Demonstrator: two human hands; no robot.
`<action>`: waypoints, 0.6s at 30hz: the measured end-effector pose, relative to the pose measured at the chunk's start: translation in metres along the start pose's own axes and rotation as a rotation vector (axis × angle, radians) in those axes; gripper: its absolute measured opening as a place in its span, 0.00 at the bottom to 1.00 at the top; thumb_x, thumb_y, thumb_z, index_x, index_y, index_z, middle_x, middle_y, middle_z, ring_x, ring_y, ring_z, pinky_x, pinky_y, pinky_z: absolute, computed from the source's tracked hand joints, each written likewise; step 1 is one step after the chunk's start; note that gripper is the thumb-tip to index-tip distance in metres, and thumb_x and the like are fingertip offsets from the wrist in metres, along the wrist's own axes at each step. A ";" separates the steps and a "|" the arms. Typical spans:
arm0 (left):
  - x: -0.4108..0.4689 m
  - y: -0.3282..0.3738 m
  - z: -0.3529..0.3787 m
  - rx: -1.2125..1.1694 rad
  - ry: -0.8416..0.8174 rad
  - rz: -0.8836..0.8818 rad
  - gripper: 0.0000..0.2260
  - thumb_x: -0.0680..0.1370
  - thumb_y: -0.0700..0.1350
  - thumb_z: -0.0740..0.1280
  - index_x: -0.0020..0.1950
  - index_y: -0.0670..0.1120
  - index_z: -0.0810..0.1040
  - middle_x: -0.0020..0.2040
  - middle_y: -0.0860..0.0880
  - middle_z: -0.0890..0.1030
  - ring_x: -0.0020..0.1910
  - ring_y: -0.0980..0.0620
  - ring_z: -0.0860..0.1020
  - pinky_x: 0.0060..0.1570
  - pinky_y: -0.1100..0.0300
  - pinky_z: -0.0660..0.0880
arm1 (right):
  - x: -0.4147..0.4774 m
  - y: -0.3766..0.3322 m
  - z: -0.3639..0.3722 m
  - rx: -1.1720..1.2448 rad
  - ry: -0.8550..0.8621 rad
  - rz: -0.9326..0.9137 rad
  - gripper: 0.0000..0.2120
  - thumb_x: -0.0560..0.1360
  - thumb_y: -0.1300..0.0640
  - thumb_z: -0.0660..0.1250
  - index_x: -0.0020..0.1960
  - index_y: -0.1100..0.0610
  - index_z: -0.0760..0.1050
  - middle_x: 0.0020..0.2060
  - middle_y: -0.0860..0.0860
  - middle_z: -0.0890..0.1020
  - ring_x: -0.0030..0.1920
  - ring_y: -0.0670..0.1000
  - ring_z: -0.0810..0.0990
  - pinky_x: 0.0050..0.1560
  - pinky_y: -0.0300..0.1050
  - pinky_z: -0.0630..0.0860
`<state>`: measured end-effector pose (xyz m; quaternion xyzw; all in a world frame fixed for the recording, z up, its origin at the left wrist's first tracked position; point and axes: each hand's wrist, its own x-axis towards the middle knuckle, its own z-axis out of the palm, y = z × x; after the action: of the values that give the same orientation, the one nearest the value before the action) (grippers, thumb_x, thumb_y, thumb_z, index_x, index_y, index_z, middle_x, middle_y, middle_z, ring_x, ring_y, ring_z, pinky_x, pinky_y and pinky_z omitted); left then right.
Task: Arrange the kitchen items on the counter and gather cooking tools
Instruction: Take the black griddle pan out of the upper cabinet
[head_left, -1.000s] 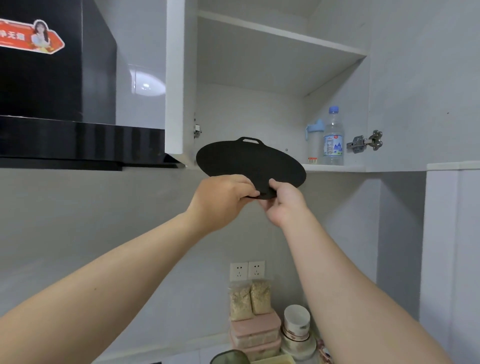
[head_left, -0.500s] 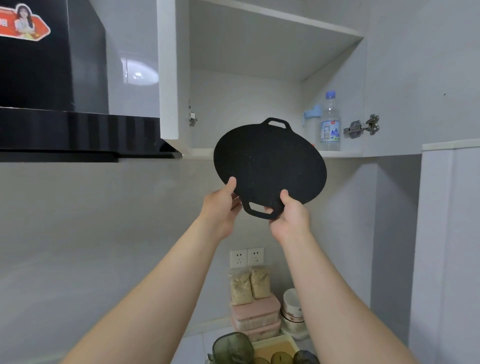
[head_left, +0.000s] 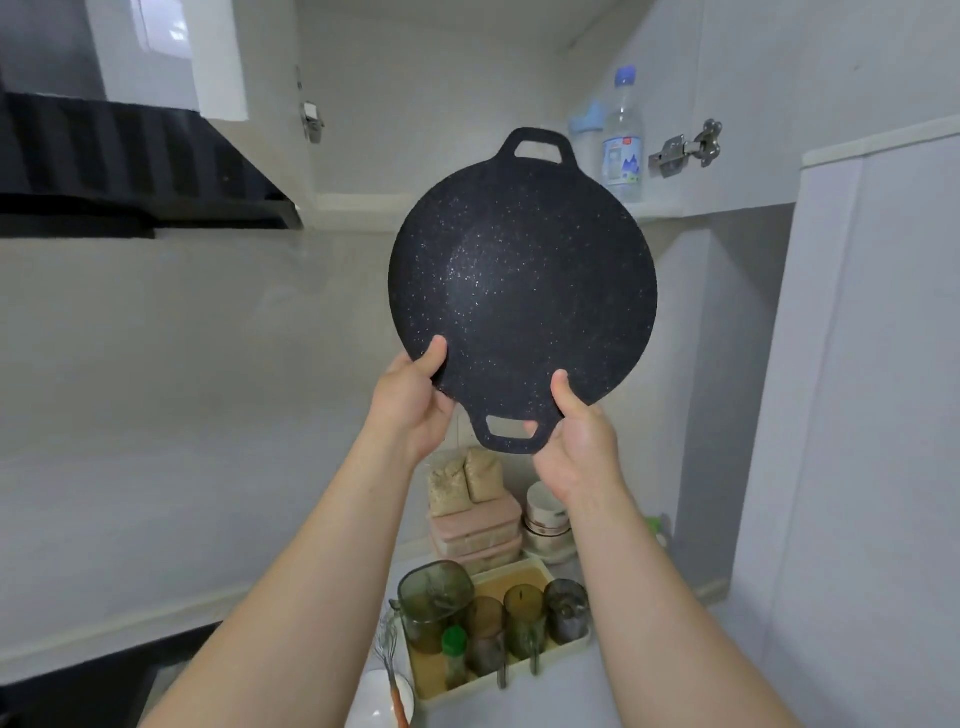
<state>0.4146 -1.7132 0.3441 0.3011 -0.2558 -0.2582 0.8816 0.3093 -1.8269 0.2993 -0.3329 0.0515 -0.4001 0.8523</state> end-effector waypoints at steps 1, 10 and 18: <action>-0.004 -0.007 -0.006 0.000 -0.005 -0.004 0.09 0.83 0.37 0.61 0.61 0.40 0.78 0.58 0.43 0.84 0.54 0.48 0.83 0.50 0.57 0.81 | -0.002 0.006 -0.010 -0.010 0.013 0.009 0.11 0.81 0.58 0.65 0.62 0.60 0.77 0.53 0.56 0.86 0.55 0.59 0.84 0.56 0.61 0.80; -0.039 -0.064 -0.063 0.034 0.112 -0.101 0.11 0.83 0.38 0.62 0.63 0.40 0.78 0.60 0.42 0.83 0.56 0.47 0.82 0.52 0.58 0.80 | -0.029 0.058 -0.088 -0.034 0.106 0.164 0.20 0.76 0.52 0.71 0.66 0.54 0.74 0.61 0.56 0.82 0.60 0.61 0.81 0.62 0.64 0.76; -0.061 -0.086 -0.098 -0.008 0.211 -0.168 0.09 0.83 0.37 0.61 0.59 0.41 0.79 0.58 0.42 0.84 0.54 0.48 0.83 0.47 0.59 0.81 | -0.046 0.084 -0.110 -0.045 0.191 0.280 0.17 0.78 0.53 0.69 0.66 0.56 0.74 0.61 0.56 0.82 0.59 0.60 0.82 0.61 0.62 0.77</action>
<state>0.4037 -1.6959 0.2018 0.3433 -0.1345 -0.2991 0.8801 0.2935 -1.8135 0.1549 -0.3018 0.1873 -0.3060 0.8833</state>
